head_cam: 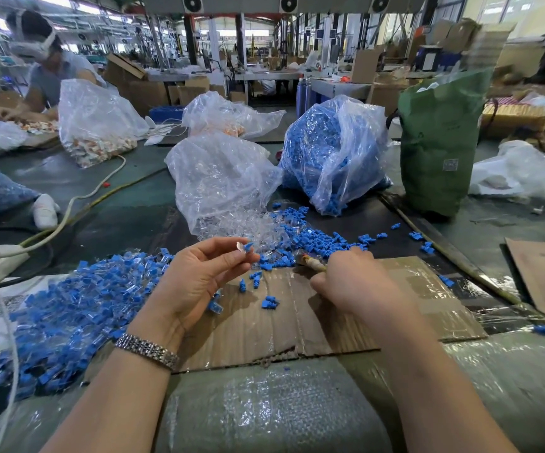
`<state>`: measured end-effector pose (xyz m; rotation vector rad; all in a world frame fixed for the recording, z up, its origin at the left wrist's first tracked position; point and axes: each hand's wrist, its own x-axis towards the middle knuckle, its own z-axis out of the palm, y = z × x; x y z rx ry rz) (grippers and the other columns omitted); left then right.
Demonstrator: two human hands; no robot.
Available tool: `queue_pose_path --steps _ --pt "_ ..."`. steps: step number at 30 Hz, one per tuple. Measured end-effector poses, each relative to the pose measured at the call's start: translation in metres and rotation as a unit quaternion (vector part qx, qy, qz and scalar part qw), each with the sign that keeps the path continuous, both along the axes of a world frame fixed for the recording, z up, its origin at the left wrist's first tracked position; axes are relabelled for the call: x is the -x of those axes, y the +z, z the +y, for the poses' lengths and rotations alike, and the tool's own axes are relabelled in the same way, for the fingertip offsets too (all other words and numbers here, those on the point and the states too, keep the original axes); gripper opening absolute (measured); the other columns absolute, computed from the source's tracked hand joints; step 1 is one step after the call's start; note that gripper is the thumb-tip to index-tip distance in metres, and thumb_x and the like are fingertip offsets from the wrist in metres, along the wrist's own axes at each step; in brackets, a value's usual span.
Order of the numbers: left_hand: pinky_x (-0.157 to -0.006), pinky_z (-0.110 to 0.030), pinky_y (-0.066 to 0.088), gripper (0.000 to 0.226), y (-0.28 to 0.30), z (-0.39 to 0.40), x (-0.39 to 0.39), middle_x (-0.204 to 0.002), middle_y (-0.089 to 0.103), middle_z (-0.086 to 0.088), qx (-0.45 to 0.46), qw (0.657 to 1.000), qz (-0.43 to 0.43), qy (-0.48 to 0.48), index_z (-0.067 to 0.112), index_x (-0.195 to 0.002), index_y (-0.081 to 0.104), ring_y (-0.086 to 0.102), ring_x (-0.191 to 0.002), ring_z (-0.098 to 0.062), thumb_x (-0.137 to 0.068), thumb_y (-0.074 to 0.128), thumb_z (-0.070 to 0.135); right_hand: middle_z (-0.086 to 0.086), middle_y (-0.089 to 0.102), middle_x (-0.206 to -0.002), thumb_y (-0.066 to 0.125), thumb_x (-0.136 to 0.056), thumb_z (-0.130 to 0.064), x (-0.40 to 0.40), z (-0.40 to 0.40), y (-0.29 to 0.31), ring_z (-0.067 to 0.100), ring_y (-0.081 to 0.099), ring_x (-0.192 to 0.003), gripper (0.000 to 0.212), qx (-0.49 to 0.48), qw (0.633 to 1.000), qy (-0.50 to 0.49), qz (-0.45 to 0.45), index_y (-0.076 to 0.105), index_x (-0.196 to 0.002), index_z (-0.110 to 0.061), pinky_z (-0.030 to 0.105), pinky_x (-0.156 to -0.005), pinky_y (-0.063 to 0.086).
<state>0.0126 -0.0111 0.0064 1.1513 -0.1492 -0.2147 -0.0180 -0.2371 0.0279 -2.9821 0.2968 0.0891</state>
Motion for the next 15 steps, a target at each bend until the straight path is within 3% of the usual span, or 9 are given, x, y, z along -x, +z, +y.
queue_pose_path --steps 3,7,9,12,15 --pt "-0.078 -0.025 0.061 0.027 -0.001 0.001 -0.002 -0.111 0.071 -0.030 0.006 1.000 -0.002 0.006 -0.003 -0.104 0.074 0.072 -0.105 -0.037 -0.077 0.072 0.000 0.003 0.052 -0.085 0.059 -0.095 -0.034 -0.003 -0.002 0.000 0.024 0.048 -0.078 0.033 -0.006 1.000 0.012 0.001 0.041 -0.071 -0.019 0.033 -0.067 0.037" --pt "-0.077 -0.025 0.061 0.034 -0.002 0.002 -0.003 -0.111 0.071 -0.030 0.020 1.000 0.004 0.013 -0.007 -0.113 0.067 0.073 -0.103 -0.034 -0.080 0.070 -0.001 0.002 0.055 -0.075 0.056 -0.099 -0.031 -0.004 0.003 0.013 0.017 0.052 -0.065 0.030 -0.128 0.991 0.022 0.031 0.049 -0.074 -0.016 0.033 -0.053 0.035" --pt "-0.078 -0.026 0.061 0.034 -0.002 0.003 -0.003 -0.112 0.073 -0.026 0.030 0.999 0.003 0.019 -0.006 -0.113 0.068 0.073 -0.106 -0.033 -0.081 0.070 0.000 0.006 0.062 -0.081 0.052 -0.100 -0.022 -0.003 0.007 0.023 0.020 0.059 -0.069 0.024 -0.219 0.973 0.047 0.051 0.051 -0.079 -0.012 0.038 -0.059 0.049" --pt "-0.079 -0.027 0.061 0.026 -0.001 0.003 -0.004 -0.112 0.075 -0.017 0.030 0.999 -0.013 0.034 0.004 -0.106 0.074 0.073 -0.107 -0.025 -0.080 0.071 0.004 0.013 0.071 -0.090 0.049 -0.104 -0.014 0.002 0.010 0.036 0.022 0.070 -0.077 0.015 -0.392 0.908 0.098 0.111 0.054 -0.094 -0.005 0.048 -0.085 0.058" --pt "-0.081 -0.026 0.061 0.020 0.000 0.001 -0.003 -0.107 0.077 -0.011 0.044 0.998 -0.027 0.035 0.014 -0.093 0.081 0.073 -0.102 -0.018 -0.078 0.071 0.006 0.012 0.076 -0.091 0.050 -0.105 -0.018 0.005 0.015 0.039 0.020 0.074 -0.081 0.017 -0.415 0.886 0.141 0.148 0.056 -0.104 -0.002 0.049 -0.090 0.058"
